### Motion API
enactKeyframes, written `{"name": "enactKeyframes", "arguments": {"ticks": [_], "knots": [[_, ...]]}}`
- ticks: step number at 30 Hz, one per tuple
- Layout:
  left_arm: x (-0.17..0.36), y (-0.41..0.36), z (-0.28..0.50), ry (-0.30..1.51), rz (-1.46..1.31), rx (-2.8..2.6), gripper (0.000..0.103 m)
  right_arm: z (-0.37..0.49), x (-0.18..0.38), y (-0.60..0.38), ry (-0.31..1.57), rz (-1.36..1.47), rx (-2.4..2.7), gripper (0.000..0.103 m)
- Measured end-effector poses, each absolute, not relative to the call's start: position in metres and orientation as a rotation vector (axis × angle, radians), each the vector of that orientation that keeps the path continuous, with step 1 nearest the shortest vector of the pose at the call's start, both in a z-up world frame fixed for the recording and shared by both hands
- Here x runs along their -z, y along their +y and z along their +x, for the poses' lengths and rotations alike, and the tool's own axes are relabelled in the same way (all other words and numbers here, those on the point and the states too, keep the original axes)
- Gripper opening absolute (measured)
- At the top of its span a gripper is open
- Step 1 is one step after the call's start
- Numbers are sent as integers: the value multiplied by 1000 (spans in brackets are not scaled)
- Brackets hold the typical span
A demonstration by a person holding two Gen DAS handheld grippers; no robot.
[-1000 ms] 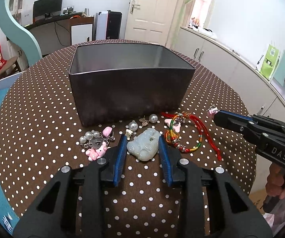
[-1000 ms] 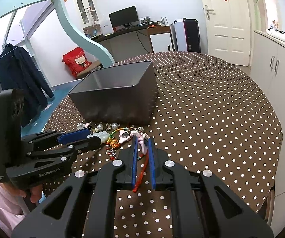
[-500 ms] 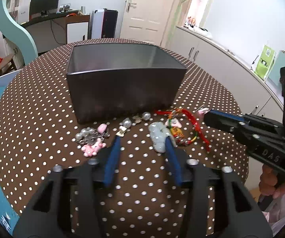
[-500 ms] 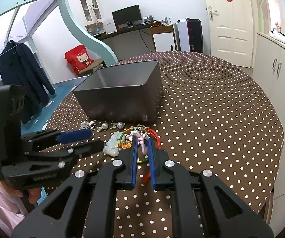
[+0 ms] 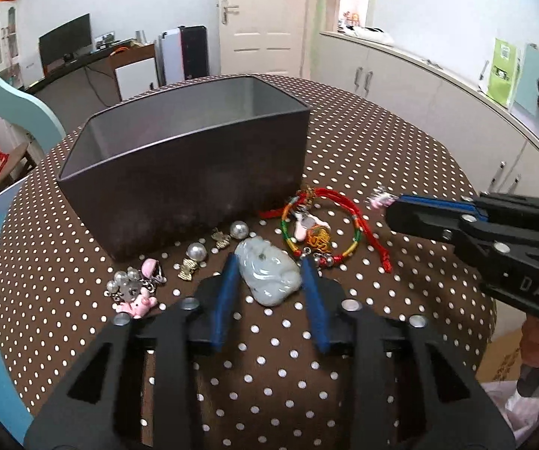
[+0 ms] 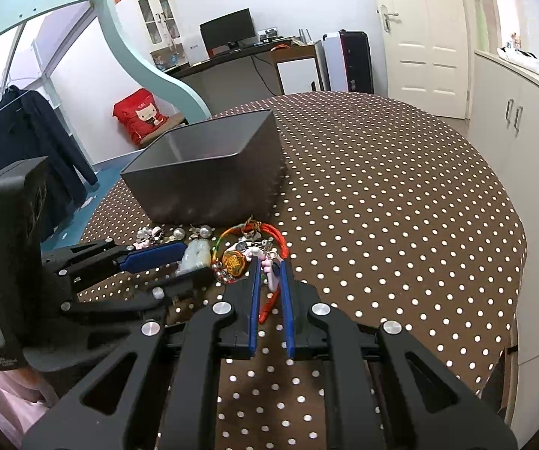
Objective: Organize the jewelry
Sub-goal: 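Lift the jade pendant and red-cord charm and carry both over the grey box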
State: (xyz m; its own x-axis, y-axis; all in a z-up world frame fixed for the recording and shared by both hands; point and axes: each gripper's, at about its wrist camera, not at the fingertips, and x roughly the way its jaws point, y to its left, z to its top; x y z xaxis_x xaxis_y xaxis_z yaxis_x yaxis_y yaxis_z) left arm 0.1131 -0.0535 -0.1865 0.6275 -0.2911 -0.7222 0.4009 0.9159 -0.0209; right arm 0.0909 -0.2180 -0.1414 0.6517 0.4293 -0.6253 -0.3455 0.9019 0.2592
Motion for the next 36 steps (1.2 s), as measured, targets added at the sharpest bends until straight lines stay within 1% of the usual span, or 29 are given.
{"name": "enactKeyframes", "arguments": {"ticks": [20, 26, 36], "knots": [[177, -42, 108, 782, 114, 383, 30, 88, 134, -225, 720, 124, -448, 9], [162, -27, 106, 745, 89, 368, 30, 93, 121, -215, 686, 98, -441, 9], [113, -9, 110, 629, 42, 362, 30, 115, 88, -184, 591, 6, -501, 9]]}}
